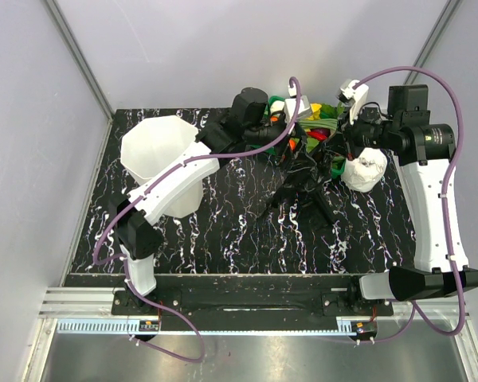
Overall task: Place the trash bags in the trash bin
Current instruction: Unfold the trash bag at the center of the board.
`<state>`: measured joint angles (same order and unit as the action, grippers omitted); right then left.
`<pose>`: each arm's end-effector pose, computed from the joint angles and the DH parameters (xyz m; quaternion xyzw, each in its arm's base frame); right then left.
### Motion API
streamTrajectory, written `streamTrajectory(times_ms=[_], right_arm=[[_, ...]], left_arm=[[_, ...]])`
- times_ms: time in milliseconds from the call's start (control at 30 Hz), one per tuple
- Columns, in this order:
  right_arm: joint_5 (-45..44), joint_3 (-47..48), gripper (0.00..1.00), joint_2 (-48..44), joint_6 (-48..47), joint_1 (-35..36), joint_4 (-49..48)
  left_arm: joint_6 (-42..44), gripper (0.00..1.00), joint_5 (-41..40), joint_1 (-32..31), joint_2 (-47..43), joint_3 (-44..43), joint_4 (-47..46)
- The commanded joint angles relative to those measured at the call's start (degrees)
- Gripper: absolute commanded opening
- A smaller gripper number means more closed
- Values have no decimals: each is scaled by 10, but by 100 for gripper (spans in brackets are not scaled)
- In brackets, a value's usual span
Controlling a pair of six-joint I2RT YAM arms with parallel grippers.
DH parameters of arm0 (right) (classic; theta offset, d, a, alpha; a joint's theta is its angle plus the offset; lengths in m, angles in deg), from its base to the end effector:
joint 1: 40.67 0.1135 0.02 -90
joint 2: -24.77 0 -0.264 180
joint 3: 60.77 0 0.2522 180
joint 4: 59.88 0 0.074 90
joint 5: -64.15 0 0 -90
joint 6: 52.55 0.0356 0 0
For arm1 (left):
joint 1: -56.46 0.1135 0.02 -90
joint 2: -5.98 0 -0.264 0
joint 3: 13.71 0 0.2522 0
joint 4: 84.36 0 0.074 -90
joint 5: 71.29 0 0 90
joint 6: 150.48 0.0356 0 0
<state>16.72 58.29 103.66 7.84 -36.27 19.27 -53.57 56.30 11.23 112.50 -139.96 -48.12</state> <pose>0.2372 0.0424 0.4722 -0.3954 0.7585 0.2321 0.4631 0.2877 -0.3209 0.4227 0.5065 0.5967 -0.4297 0.4502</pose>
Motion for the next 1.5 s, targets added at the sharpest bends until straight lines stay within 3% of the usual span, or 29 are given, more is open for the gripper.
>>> streamTrajectory(times_ms=[0, 267, 467, 867, 1067, 1233, 1467], right_arm=[[-7, -4, 0, -13, -5, 1, -16], [-18, -33, 0, -20, -14, 1, -22], [-7, -30, 0, -23, -6, 1, -25], [-2, -13, 0, -22, 10, 1, -30], [-2, -15, 0, -27, 9, 1, -27], [3, -7, 0, -30, 17, 1, -27], [11, 8, 0, -33, 19, 1, -17]], left_arm=[[-20, 99, 28, 2, -6, -24, -31], [-57, 99, 44, 6, -1, -44, -44], [-44, 99, 6, 5, 10, -41, -45], [4, 82, -33, -9, 14, 7, -42], [20, 73, -54, -9, 17, -10, -33], [35, 66, -102, -16, 21, 2, -41], [65, 61, -133, -15, 19, 33, -53]])
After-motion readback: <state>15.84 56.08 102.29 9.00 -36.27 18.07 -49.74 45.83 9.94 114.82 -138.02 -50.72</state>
